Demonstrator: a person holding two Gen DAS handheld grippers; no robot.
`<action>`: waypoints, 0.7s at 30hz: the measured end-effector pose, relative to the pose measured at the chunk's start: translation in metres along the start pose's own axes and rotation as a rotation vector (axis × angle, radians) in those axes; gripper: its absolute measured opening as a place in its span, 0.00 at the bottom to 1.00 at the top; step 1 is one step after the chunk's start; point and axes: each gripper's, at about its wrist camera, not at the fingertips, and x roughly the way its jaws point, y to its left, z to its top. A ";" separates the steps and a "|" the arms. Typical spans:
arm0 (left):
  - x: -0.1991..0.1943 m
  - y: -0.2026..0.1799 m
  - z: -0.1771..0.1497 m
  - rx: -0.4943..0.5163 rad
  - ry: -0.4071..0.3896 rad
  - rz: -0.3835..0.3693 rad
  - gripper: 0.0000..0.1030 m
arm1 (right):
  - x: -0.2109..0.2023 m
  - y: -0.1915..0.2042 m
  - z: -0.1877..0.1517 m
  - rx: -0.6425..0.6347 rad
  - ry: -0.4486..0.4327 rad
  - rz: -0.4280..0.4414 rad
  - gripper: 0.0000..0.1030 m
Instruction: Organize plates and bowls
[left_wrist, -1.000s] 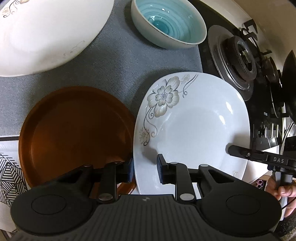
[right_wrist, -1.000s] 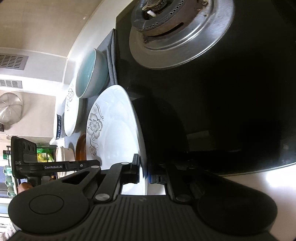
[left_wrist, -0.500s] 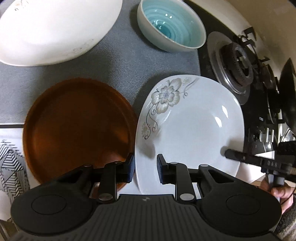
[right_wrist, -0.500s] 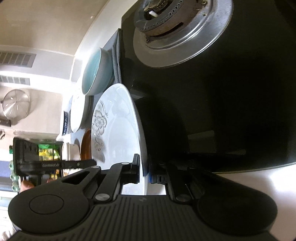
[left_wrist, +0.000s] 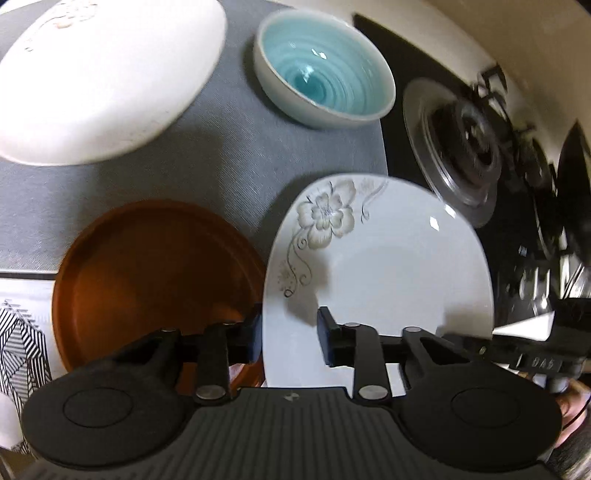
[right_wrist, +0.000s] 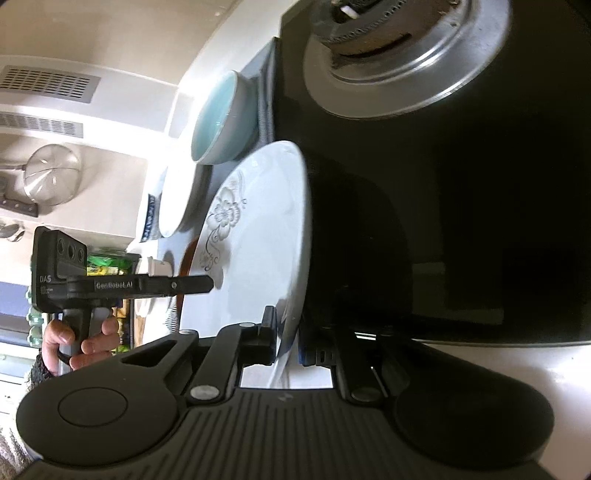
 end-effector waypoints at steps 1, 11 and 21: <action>0.001 -0.001 0.000 0.007 0.004 0.005 0.28 | 0.001 -0.001 0.000 0.003 0.002 0.003 0.12; 0.005 0.000 -0.009 -0.002 0.007 0.007 0.23 | -0.008 0.000 -0.002 -0.060 -0.011 -0.014 0.12; -0.005 -0.003 -0.013 -0.015 -0.021 0.029 0.22 | -0.012 0.002 -0.005 -0.082 -0.010 0.005 0.13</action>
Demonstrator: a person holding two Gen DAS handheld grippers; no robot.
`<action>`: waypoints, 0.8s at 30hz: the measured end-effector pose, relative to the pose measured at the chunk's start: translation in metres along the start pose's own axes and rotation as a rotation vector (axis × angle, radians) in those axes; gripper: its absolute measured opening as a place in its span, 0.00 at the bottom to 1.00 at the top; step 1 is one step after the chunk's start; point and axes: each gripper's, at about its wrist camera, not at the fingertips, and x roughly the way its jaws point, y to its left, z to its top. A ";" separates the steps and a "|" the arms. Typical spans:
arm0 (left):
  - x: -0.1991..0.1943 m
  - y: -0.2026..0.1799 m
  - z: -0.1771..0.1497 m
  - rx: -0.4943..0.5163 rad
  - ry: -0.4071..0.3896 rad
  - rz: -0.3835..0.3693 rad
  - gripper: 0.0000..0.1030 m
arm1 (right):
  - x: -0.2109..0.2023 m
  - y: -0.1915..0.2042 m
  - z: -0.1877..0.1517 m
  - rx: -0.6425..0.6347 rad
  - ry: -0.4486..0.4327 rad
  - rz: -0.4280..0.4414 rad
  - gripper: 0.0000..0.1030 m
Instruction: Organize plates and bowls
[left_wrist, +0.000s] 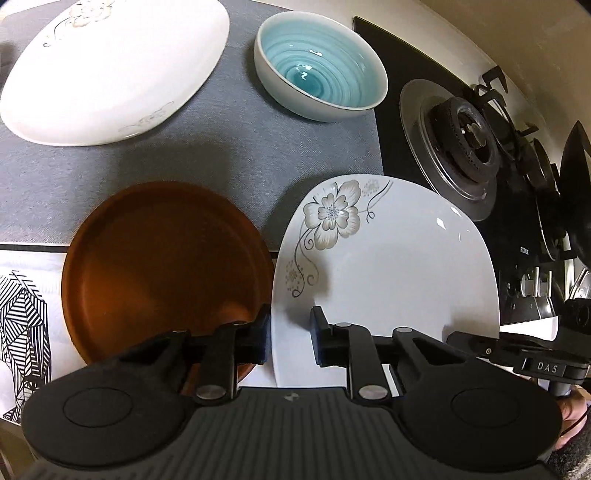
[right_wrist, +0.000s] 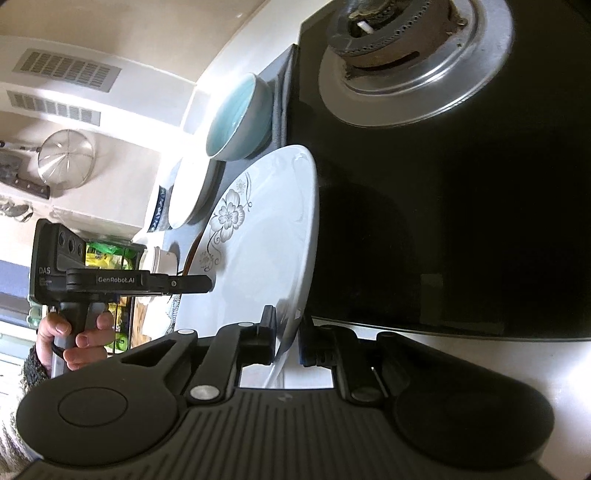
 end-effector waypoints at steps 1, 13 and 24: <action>-0.001 0.002 -0.001 -0.004 0.000 -0.004 0.22 | -0.001 -0.001 0.000 -0.008 -0.001 0.002 0.13; -0.033 0.007 -0.006 -0.005 -0.062 -0.012 0.22 | -0.006 0.020 0.006 -0.027 -0.024 0.038 0.15; -0.069 0.047 -0.005 -0.071 -0.116 0.013 0.22 | 0.022 0.056 0.020 -0.025 -0.002 0.056 0.15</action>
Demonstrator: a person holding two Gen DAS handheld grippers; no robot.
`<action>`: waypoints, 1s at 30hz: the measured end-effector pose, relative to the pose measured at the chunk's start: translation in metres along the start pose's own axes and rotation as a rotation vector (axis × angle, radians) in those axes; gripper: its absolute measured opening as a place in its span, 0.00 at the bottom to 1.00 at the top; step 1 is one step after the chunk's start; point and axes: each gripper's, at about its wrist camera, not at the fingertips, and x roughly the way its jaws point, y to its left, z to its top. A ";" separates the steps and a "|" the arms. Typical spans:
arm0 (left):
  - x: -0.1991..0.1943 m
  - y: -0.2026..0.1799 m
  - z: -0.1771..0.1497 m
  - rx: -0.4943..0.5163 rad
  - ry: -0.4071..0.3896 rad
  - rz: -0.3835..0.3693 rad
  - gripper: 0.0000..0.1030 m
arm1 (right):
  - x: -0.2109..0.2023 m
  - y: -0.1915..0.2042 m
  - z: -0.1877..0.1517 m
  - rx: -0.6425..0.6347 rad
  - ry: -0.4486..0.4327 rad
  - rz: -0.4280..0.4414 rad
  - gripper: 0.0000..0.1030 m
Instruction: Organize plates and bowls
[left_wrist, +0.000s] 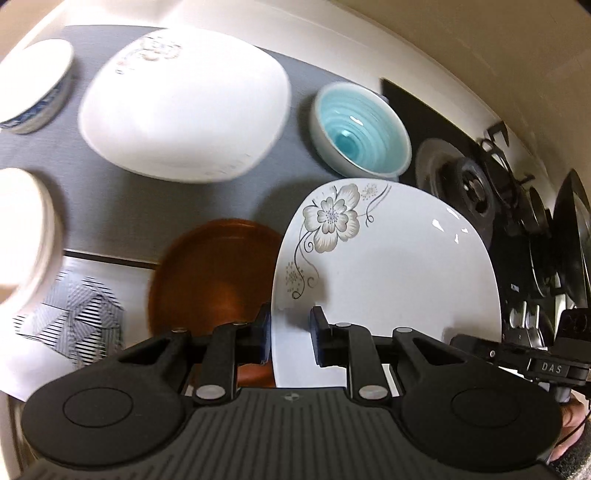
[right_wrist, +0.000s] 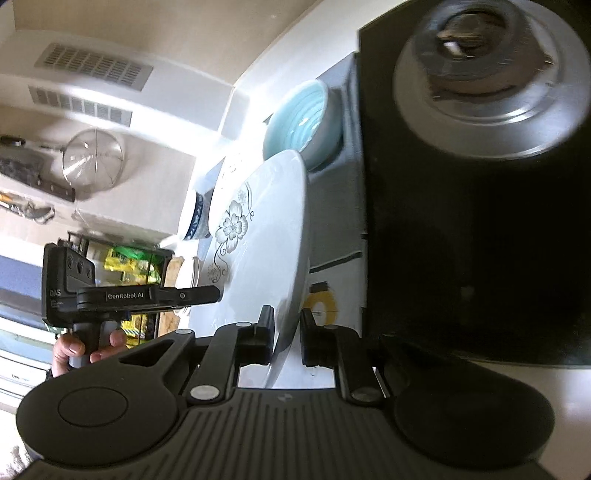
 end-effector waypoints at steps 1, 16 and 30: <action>-0.002 0.004 0.001 -0.002 -0.006 0.004 0.22 | 0.005 0.005 0.001 -0.006 0.008 -0.001 0.15; -0.014 0.103 0.069 0.006 0.001 -0.091 0.22 | 0.088 0.075 0.023 0.010 -0.015 -0.089 0.15; -0.001 0.158 0.147 0.130 0.086 -0.112 0.22 | 0.148 0.114 0.046 0.048 -0.131 -0.222 0.15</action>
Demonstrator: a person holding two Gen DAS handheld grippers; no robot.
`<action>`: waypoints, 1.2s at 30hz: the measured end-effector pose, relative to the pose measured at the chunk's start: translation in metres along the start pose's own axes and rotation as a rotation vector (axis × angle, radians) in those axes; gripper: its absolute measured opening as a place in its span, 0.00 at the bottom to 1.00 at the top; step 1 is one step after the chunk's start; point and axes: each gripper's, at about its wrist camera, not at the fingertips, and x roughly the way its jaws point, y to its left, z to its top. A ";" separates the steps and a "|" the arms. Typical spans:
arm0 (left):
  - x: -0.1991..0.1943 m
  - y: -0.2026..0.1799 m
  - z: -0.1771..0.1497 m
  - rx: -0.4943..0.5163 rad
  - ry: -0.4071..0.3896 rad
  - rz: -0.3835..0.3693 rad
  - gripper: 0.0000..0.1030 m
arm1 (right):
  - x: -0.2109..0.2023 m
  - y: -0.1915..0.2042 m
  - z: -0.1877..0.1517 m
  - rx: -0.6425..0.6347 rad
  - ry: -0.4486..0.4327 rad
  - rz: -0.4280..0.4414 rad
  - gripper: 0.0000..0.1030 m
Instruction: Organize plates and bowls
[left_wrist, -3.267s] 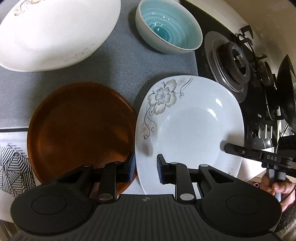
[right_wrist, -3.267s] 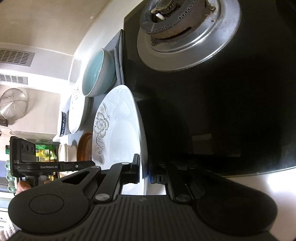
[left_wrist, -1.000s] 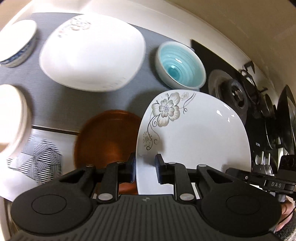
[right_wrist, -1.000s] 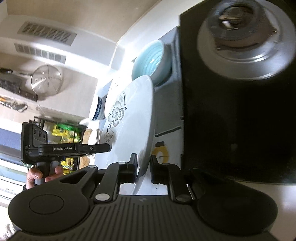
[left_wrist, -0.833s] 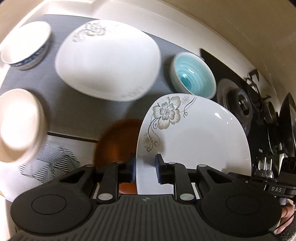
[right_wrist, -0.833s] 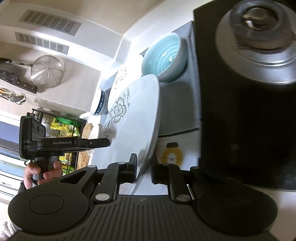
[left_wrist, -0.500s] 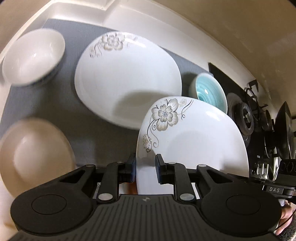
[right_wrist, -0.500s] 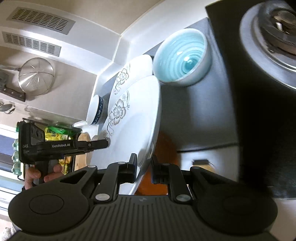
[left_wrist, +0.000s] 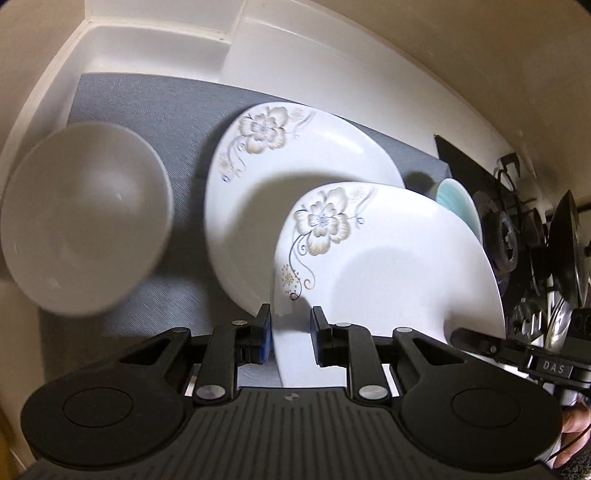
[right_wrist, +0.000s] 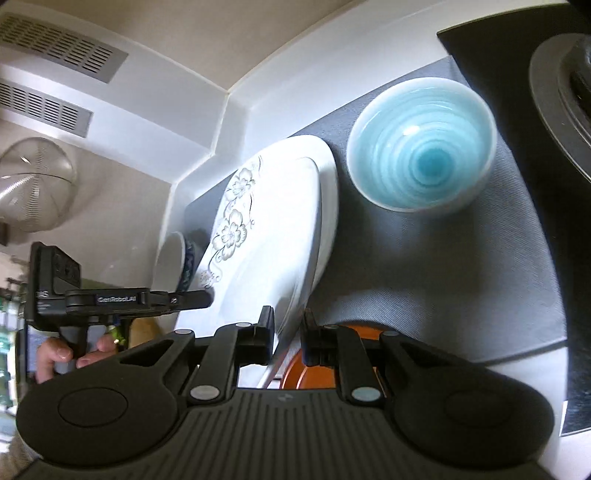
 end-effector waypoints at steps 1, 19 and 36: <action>0.001 0.003 0.004 0.011 0.004 0.009 0.22 | 0.005 0.004 -0.001 -0.005 -0.005 -0.018 0.15; 0.010 0.033 0.019 0.011 0.052 0.007 0.22 | 0.035 0.004 -0.012 0.092 -0.074 -0.054 0.17; 0.000 0.040 -0.011 -0.111 0.047 -0.070 0.20 | 0.037 0.010 -0.019 0.185 -0.157 -0.155 0.22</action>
